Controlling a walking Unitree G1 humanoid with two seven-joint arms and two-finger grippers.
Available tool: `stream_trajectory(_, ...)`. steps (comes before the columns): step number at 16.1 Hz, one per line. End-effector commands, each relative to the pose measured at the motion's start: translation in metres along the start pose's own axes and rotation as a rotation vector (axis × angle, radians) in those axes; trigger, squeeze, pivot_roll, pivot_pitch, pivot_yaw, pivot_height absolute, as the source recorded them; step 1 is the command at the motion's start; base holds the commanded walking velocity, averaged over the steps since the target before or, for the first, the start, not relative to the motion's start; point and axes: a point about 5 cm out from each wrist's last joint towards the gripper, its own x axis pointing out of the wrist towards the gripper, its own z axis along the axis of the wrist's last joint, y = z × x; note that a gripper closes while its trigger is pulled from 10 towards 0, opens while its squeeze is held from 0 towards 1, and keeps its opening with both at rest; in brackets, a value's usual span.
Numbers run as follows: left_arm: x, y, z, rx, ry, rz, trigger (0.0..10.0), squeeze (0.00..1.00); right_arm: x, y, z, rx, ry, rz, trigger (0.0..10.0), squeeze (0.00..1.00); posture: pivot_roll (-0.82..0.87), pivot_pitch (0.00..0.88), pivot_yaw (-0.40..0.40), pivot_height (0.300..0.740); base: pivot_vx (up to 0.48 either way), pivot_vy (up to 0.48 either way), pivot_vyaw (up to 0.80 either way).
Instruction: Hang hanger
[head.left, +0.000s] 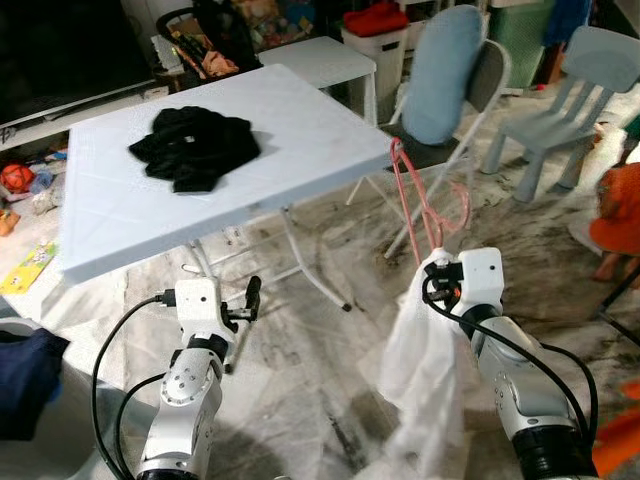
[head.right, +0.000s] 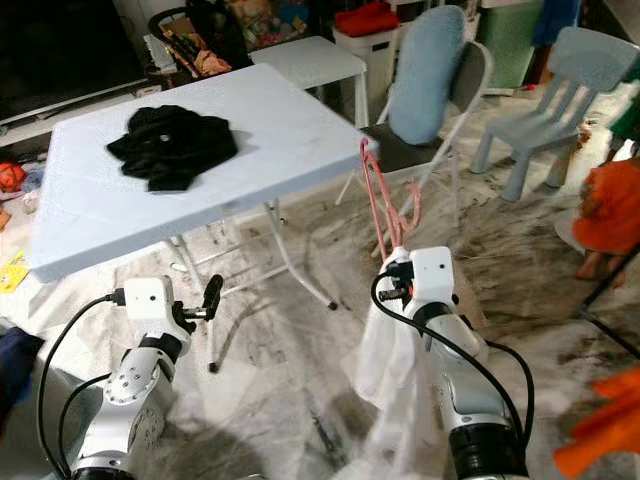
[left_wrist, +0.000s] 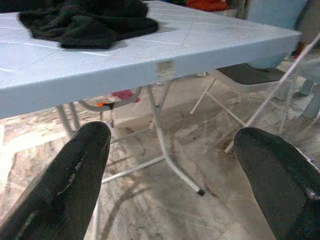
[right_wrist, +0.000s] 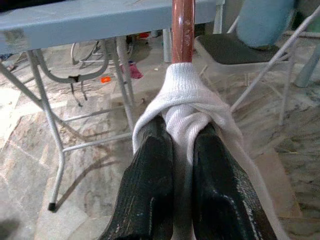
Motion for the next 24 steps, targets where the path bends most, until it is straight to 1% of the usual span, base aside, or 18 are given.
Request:
stream_trajectory(1,0.001,0.005,0.002,0.008,0.001,0.014,10.0,0.0,0.002,0.004,0.009,-0.013,-0.044,0.013,10.0,0.0,-0.15,0.0,0.121,0.74,0.0,0.48,0.0)
stream_trajectory(8,0.006,0.0,0.005,0.005,-0.01,0.0,10.0,0.0,0.004,0.0,0.013,-0.033,-0.056,-0.004,10.0,0.0,-0.16,0.0,0.118,0.74,0.0,0.453,0.0)
stream_trajectory(10,0.005,-0.003,0.01,-0.016,-0.051,-0.034,10.0,0.0,0.005,-0.001,0.015,-0.045,-0.062,-0.01,10.0,0.0,-0.16,0.0,0.112,0.74,0.0,0.0,0.0)
stream_trajectory(14,0.005,-0.007,0.01,-0.058,-0.063,-0.043,10.0,0.0,0.008,0.0,0.02,-0.074,-0.078,0.011,10.0,0.0,-0.15,0.0,0.096,0.74,0.0,0.0,0.0)
stream_trajectory(16,0.003,-0.006,0.009,-0.06,-0.066,-0.043,10.0,0.0,0.009,0.001,0.02,-0.084,-0.075,0.018,10.0,0.0,-0.15,0.0,0.089,0.74,0.0,0.0,0.68)
stream_trajectory(17,0.001,-0.005,0.007,-0.059,-0.067,-0.04,10.0,0.0,0.011,0.002,0.02,-0.072,-0.074,0.018,10.0,0.0,-0.14,0.0,0.087,0.74,0.0,0.0,0.48)
stream_trajectory(22,0.003,-0.005,0.009,-0.059,-0.069,-0.057,10.0,0.0,0.011,0.005,0.021,-0.059,-0.086,0.005,10.0,0.0,-0.15,0.0,0.102,0.74,0.298,0.0,0.0)
stream_trajectory(24,0.004,-0.007,0.009,-0.056,-0.063,-0.077,10.0,0.0,0.01,-0.001,0.02,-0.047,-0.082,-0.032,10.0,0.0,-0.16,0.0,0.109,0.74,0.341,0.0,-0.27)
